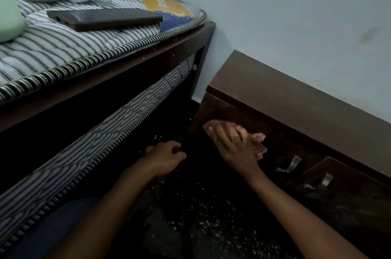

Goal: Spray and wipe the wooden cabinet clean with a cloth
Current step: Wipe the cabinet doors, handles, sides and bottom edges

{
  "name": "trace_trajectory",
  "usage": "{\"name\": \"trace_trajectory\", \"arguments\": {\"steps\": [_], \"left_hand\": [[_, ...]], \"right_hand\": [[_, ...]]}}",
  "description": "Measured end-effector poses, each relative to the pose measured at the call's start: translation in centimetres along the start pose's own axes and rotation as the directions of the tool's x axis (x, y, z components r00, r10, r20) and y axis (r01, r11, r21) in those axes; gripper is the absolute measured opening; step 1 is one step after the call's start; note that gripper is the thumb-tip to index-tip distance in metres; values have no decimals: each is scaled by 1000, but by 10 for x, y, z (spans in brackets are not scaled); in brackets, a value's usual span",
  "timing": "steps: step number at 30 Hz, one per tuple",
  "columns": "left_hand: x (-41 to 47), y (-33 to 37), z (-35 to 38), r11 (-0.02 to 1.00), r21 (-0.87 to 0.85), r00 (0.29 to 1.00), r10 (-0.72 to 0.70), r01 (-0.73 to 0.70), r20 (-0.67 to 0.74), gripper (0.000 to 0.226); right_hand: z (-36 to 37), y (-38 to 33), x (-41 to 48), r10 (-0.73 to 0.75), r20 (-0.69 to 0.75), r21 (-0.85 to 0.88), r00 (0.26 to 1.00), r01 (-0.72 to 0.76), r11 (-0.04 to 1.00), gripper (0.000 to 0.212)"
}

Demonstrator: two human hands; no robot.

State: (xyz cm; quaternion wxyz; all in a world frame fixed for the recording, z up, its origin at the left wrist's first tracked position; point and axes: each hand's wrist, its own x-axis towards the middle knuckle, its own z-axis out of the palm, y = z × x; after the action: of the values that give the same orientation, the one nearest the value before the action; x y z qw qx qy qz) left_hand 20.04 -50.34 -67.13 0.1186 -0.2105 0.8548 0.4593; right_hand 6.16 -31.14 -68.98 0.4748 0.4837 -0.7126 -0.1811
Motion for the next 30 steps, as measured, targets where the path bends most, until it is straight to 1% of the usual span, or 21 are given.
{"name": "trace_trajectory", "arguments": {"steps": [2, 3, 4, 5, 7, 8, 10, 13, 15, 18, 20, 23, 26, 28, 30], "left_hand": [[-3, 2, 0, 1000, 4, 1000, 3, -3, 3, 51], [-5, 3, 0, 1000, 18, 1000, 11, -11, 5, 52], [-6, 4, 1, 999, 40, 1000, 18, -19, 10, 52], [-6, 7, 3, 998, 65, 999, 25, -26, 19, 52], [-9, 12, 5, 995, 90, 998, 38, -42, 43, 53], [-10, 14, 6, 996, 74, 997, 50, -54, 51, 53], [-10, 16, 6, 996, -35, 996, 87, -86, 32, 51], [-12, 15, -1, 972, -162, 984, 153, -167, -95, 40], [-13, 8, -10, 960, -189, 967, 174, -209, -185, 32], [-11, -7, -20, 960, -176, 948, 165, -217, -273, 28], [-10, -11, -21, 963, -169, 941, 151, -209, -303, 27], [-11, -10, -21, 961, -187, 945, 143, -204, -296, 29], [-12, -8, -22, 957, -208, 950, 139, -202, -281, 30], [-12, -8, -23, 954, -216, 947, 141, -208, -287, 30], [-13, -9, -24, 951, -232, 950, 136, -205, -282, 30]], "right_hand": [[3, 2, -28, -115, 56, 10, 992, 115, 993, 40], [2, 6, -40, -138, 78, 18, 987, 137, 990, 40], [-3, 11, -48, -124, 91, 23, 988, 123, 992, 41], [-10, 16, -51, -76, 95, 21, 993, 75, 997, 42], [-23, 24, -45, 65, 73, 6, 995, -66, 998, 43], [-28, 27, -37, 135, 57, 10, 989, -136, 991, 44], [-32, 29, -17, 216, 35, 38, 976, -217, 975, 46], [-26, 19, 16, 255, 17, 44, 967, -255, 966, 54], [-22, 8, 35, 246, -12, 23, 969, -246, 969, 55], [-12, -5, 44, 155, -39, -2, 987, -155, 988, 49], [-4, -9, 32, 84, -33, -2, 996, -84, 996, 46], [0, -9, 4, 53, -7, -13, 999, -53, 999, 48], [-6, 0, 2, 148, -31, 8, 989, -148, 989, 52], [-11, 6, 21, 247, -70, 19, 966, -246, 969, 52], [-13, 2, 47, 287, -88, 21, 954, -287, 958, 53]]}}
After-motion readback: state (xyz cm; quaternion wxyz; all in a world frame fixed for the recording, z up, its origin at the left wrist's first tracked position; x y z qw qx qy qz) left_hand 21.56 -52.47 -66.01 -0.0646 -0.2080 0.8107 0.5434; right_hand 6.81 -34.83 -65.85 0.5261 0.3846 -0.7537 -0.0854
